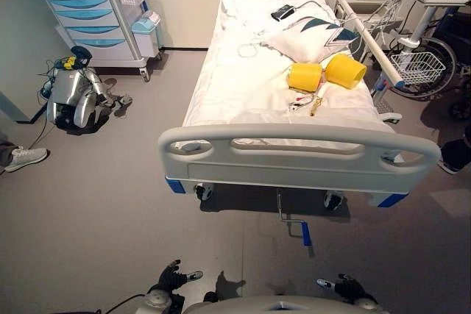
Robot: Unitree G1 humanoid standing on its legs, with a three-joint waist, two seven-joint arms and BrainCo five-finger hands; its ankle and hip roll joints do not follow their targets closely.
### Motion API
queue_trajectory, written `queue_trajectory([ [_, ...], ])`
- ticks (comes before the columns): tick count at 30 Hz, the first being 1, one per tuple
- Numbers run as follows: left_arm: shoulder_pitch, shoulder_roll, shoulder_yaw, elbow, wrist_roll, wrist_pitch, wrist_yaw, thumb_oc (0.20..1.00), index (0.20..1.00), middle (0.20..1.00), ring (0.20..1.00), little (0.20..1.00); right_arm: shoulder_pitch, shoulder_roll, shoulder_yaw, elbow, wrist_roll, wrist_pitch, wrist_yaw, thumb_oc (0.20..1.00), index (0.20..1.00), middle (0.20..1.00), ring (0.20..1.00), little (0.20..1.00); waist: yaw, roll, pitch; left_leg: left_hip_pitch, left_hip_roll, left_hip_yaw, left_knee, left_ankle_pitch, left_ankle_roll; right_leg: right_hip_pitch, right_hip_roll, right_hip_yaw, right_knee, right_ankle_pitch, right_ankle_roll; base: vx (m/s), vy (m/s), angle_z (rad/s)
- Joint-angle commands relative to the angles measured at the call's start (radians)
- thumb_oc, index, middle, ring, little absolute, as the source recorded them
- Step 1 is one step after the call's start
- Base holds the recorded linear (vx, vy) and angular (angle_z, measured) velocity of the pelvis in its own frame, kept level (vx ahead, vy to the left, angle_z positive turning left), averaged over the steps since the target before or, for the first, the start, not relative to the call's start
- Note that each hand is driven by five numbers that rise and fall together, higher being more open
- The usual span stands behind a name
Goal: Raise the hospital bed
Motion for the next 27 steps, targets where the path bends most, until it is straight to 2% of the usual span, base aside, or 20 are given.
queue_trajectory([
  [1, -0.061, -0.002, 0.019, 0.022, 0.030, -0.013, 0.010, 1.000, 1.000, 1.000, 1.000, 1.000, -0.044, -0.003, 0.028, 0.004, -0.020, -0.010, -0.003, 1.000, 1.000, 1.000, 1.000, 1.000, 0.017, -0.035, 0.027, 0.031, -0.005, -0.035, 0.005, -0.032, -0.005, -0.025, -0.066, -0.003, 0.011, 0.064, 0.099, 0.00, 0.000, 0.00],
  [22, -0.045, -0.010, 0.027, 0.044, 0.021, -0.008, 0.003, 1.000, 1.000, 1.000, 1.000, 1.000, -0.039, 0.003, 0.020, 0.006, -0.005, -0.014, -0.006, 1.000, 1.000, 1.000, 1.000, 1.000, 0.021, -0.028, 0.025, 0.035, -0.003, -0.053, 0.003, -0.035, -0.006, -0.017, -0.061, -0.018, 0.008, 0.058, 0.096, 0.00, 0.001, 0.00],
  [27, -0.052, -0.005, 0.028, 0.042, 0.011, -0.005, 0.009, 1.000, 1.000, 1.000, 1.000, 1.000, -0.065, 0.000, 0.027, -0.011, 0.006, -0.016, -0.011, 1.000, 1.000, 1.000, 1.000, 1.000, 0.019, -0.025, 0.052, 0.012, -0.001, -0.056, 0.011, -0.030, -0.006, -0.050, -0.058, -0.011, 0.026, 0.059, 0.092, -0.04, -0.006, 0.00],
])
